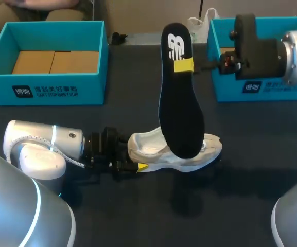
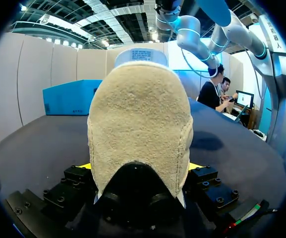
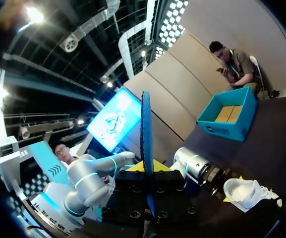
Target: Take the shoe out of the shoebox, open the shoe tongue, remove and reinsert the insole, then place the shoe into the shoebox
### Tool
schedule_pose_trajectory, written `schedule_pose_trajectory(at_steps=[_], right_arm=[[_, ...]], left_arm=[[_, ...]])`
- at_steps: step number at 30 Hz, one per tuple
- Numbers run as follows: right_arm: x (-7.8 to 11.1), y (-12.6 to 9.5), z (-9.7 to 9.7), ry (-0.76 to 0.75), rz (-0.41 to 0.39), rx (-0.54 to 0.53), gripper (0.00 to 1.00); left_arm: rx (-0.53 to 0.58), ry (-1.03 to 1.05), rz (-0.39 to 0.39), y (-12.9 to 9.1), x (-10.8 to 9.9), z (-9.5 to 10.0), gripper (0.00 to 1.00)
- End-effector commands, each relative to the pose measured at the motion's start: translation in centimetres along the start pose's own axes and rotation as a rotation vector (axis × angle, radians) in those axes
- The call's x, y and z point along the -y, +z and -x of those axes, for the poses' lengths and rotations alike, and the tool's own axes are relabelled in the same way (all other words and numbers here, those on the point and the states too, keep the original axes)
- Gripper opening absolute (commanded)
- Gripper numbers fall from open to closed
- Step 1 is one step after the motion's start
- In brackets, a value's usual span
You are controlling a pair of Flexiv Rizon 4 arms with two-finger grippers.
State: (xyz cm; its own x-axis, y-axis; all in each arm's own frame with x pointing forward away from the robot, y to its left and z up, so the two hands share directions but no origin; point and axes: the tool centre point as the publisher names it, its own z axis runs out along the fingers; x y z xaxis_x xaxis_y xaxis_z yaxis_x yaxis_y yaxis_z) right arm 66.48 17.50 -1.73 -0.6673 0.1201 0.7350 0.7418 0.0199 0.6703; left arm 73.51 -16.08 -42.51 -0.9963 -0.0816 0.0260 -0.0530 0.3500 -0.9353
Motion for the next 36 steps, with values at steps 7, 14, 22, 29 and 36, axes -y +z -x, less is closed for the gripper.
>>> schedule_pose_trajectory(at_steps=[7, 14, 22, 29, 36], right_arm=[[1.44, -1.36, -1.05, -0.011, 0.029, 0.025, 0.0], [1.62, -1.65, -1.46, -0.001, 0.013, 0.017, 0.0], [1.72, -1.76, -1.48, -0.006, 0.023, 0.036, 0.0], [1.72, -1.76, -1.48, -0.006, 0.023, 0.036, 0.0], [1.72, -1.76, -1.48, -0.006, 0.023, 0.036, 0.0]], left_arm=[[-0.001, -0.001, 0.005, 0.14, -0.05, 0.11, 0.0], [-0.001, -0.001, 0.005, 0.14, -0.05, 0.11, 0.0], [-0.001, -0.001, 0.005, 0.14, -0.05, 0.11, 0.0], [-0.001, -0.001, 0.005, 0.14, -0.05, 0.11, 0.0], [-0.001, -0.001, 0.005, 0.14, -0.05, 0.11, 0.0]])
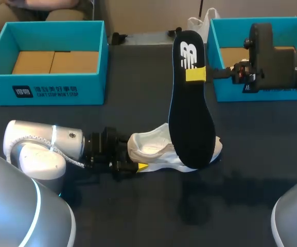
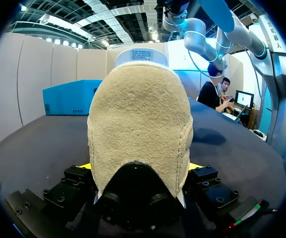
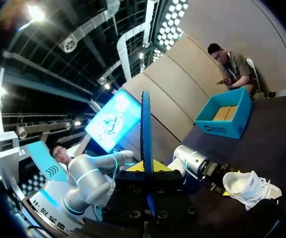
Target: Take the shoe out of the shoebox, open the shoe tongue, remove and reinsert the insole, then place the shoe into the shoebox
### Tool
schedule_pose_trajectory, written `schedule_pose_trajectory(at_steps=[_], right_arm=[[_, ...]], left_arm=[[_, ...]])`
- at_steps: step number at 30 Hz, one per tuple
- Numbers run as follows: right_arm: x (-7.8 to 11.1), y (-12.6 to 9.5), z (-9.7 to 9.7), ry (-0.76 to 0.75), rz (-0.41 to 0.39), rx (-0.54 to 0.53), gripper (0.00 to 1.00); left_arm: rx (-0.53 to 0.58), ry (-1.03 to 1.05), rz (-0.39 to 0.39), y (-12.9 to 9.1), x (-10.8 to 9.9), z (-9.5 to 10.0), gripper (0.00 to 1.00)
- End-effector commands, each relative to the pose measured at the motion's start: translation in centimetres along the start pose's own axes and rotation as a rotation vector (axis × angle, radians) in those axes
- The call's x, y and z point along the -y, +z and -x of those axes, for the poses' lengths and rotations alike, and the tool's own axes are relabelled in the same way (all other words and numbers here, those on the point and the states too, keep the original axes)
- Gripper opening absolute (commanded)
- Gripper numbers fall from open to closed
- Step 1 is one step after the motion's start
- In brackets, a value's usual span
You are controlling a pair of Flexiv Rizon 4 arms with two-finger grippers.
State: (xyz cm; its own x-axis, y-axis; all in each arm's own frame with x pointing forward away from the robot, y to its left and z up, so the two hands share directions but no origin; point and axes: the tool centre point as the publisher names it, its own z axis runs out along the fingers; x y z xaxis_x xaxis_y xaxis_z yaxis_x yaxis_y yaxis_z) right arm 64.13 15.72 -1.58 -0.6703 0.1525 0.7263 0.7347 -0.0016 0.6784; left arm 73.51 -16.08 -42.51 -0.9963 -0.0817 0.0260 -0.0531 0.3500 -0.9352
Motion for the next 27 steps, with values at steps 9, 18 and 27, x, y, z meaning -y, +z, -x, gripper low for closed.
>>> schedule_pose_trajectory(at_steps=[9, 18, 27], right_arm=[[0.0, 0.2, 0.0, 0.001, 0.0, 0.003, 0.0], [0.0, 0.2, 0.0, 0.001, 0.0, 0.003, 0.0], [0.0, 0.2, 0.0, 0.001, 0.0, 0.003, 0.0]], left_arm=[[0.018, -0.014, 0.036, -1.3, -0.1, 0.7, 1.0], [0.017, -0.01, 0.104, -2.6, 0.5, 1.3, 1.0], [0.008, 0.028, 0.233, -4.5, 1.3, 1.3, 1.0]])
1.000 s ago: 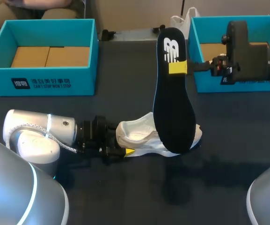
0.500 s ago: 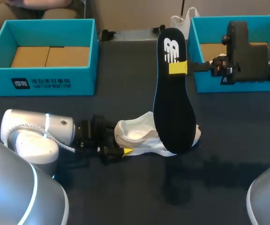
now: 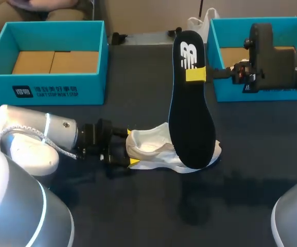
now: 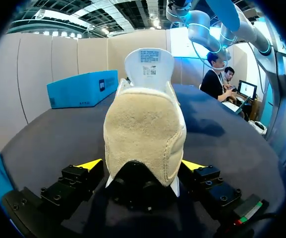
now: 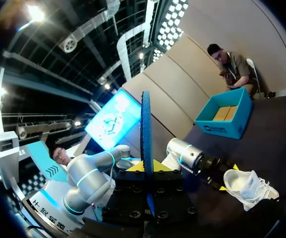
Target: Take the shoe out of the shoebox, open the shoe tongue, remove and reinsert the insole, then place the shoe into the shoebox
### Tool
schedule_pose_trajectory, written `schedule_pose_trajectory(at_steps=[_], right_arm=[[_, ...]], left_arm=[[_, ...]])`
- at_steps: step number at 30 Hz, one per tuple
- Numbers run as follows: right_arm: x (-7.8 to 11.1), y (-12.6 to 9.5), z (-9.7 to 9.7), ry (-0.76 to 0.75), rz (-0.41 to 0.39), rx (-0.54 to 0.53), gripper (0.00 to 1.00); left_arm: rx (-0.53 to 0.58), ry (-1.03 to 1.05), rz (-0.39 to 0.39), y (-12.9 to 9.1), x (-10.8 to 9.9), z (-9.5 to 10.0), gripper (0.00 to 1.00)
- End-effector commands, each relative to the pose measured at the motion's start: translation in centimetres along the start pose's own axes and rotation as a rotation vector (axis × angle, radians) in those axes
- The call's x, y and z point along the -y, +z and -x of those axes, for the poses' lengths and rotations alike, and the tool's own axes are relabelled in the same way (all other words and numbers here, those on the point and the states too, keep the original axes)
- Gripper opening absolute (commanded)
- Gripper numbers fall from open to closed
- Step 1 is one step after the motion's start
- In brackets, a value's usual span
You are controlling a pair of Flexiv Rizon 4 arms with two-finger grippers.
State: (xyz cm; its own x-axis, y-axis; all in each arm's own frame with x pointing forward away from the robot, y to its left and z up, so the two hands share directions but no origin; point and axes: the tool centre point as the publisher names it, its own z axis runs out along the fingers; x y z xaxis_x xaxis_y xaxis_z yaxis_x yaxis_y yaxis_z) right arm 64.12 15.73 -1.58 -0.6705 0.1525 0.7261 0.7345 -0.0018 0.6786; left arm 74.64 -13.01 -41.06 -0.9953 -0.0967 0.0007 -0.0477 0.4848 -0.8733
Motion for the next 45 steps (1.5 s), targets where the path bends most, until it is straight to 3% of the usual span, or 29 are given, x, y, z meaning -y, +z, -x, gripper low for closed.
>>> schedule_pose_trajectory(at_steps=[1, 5, 17, 26, 41, 45], right_arm=[[0.0, 0.2, 0.0, 0.002, 0.0, 0.003, 0.0], [0.0, 0.2, 0.0, 0.002, 0.0, 0.003, 0.0], [0.0, 0.2, 0.0, 0.002, 0.0, 0.003, 0.0], [0.0, 0.2, 0.0, 0.002, 0.0, 0.003, 0.0], [0.0, 0.2, 0.0, 0.002, 0.0, 0.003, 0.0], [0.0, 0.2, 0.0, 0.002, 0.0, 0.003, 0.0]], left_arm=[[-0.015, 0.022, 0.108, -1.5, 0.7, 0.0, 1.0], [-0.023, 0.039, 0.193, -2.4, 0.7, 0.2, 1.0], [-0.041, 0.042, 0.177, -2.7, 0.8, 0.3, 1.0], [-0.014, 0.095, 0.425, -3.4, 1.9, 0.8, 1.0], [-0.003, 0.108, 0.703, -3.6, 3.2, 1.4, 1.0], [-0.024, 0.091, 0.81, -3.5, 3.5, 1.7, 1.0]])
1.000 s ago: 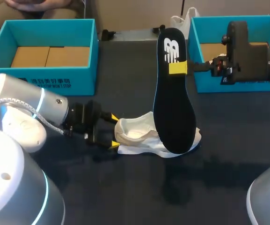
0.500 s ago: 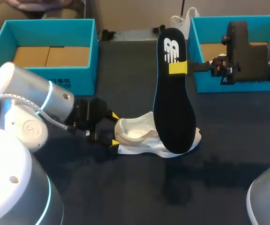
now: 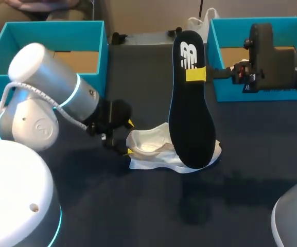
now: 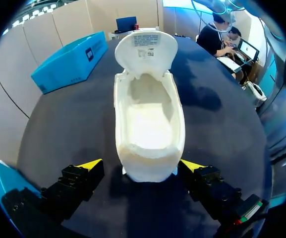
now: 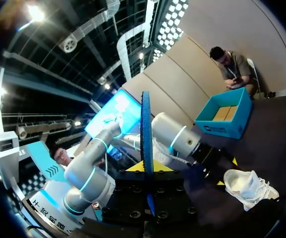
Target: Take the shoe out of the shoebox, open the shoe tongue, remove and reinsert the insole, then place the shoe into the shoebox
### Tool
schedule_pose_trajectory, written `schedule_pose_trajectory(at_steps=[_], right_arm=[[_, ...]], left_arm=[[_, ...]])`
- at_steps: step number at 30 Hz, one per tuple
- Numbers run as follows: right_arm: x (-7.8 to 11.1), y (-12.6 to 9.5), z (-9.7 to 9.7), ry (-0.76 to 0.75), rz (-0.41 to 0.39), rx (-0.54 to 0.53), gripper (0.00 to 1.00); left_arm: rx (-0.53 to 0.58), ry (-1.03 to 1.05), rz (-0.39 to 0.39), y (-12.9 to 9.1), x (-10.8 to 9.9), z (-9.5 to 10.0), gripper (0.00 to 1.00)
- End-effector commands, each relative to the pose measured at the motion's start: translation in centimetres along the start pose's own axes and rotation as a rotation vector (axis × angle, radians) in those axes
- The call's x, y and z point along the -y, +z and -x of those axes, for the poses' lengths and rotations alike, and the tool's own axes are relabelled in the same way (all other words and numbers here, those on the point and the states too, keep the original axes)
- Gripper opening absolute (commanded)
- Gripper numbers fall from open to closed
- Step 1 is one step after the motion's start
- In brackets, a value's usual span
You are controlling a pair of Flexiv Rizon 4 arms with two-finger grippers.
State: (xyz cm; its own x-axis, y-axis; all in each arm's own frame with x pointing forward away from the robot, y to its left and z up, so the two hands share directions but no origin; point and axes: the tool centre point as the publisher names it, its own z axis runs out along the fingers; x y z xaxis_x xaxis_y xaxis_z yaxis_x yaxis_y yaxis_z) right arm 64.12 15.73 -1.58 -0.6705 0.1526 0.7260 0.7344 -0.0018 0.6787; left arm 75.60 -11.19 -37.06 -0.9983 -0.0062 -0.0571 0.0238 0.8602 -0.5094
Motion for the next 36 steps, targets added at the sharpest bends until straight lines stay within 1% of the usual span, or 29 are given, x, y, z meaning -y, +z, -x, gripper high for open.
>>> schedule_pose_trajectory(at_steps=[1, 2, 14, 15, 16, 17, 18, 19, 20, 21, 24, 32, 36], right_arm=[[0.0, 0.2, 0.0, 0.002, 0.0, 0.003, 0.0], [0.0, 0.2, 0.0, 0.002, 0.0, 0.003, 0.0], [0.0, 0.2, 0.0, 0.002, 0.0, 0.003, 0.0], [0.0, 0.2, 0.0, 0.002, 0.0, 0.003, 0.0], [0.0, 0.2, 0.0, 0.002, 0.0, 0.003, 0.0], [0.0, 0.2, 0.0, 0.002, 0.0, 0.003, 0.0], [0.0, 0.2, 0.0, 0.002, 0.0, 0.003, 0.0], [0.0, 0.2, 0.0, 0.002, 0.0, 0.003, 0.0], [0.0, 0.2, 0.0, 0.002, 0.0, 0.003, 0.0], [0.0, 0.2, 0.0, 0.002, 0.0, 0.003, 0.0], [0.0, 0.2, 0.0, 0.002, 0.0, 0.003, 0.0], [0.0, 0.2, 0.0, 0.002, 0.0, 0.003, 0.0], [0.0, 0.2, 0.0, 0.002, 0.0, 0.003, 0.0]], left_arm=[[-0.017, -0.027, 0.317, -0.3, 0.7, 0.8, 1.0], [-0.027, -0.033, 0.291, -0.2, 0.8, 1.0, 1.0], [-0.027, -0.033, 0.291, -0.2, 0.8, 1.0, 1.0], [-0.013, -0.019, 0.318, -0.2, 1.0, 0.8, 1.0], [-0.018, -0.004, 0.33, -0.4, 1.1, 0.6, 1.0], [-0.034, 0.005, 0.363, -0.3, 1.3, 0.5, 1.0], [-0.034, 0.012, 0.352, -0.4, 1.4, 0.4, 1.0], [-0.049, 0.029, 0.404, -0.4, 1.5, 0.3, 1.0], [-0.045, 0.033, 0.402, -0.5, 1.6, 0.2, 1.0], [-0.067, 0.047, 0.438, -0.6, 1.7, 0.1, 1.0], [-0.044, 0.063, 0.484, -0.8, 2.0, 0.1, 1.0], [-0.022, 0.083, 0.561, -1.5, 2.3, 0.6, 1.0], [-0.004, 0.081, 0.571, -2.0, 2.3, 0.8, 1.0]])
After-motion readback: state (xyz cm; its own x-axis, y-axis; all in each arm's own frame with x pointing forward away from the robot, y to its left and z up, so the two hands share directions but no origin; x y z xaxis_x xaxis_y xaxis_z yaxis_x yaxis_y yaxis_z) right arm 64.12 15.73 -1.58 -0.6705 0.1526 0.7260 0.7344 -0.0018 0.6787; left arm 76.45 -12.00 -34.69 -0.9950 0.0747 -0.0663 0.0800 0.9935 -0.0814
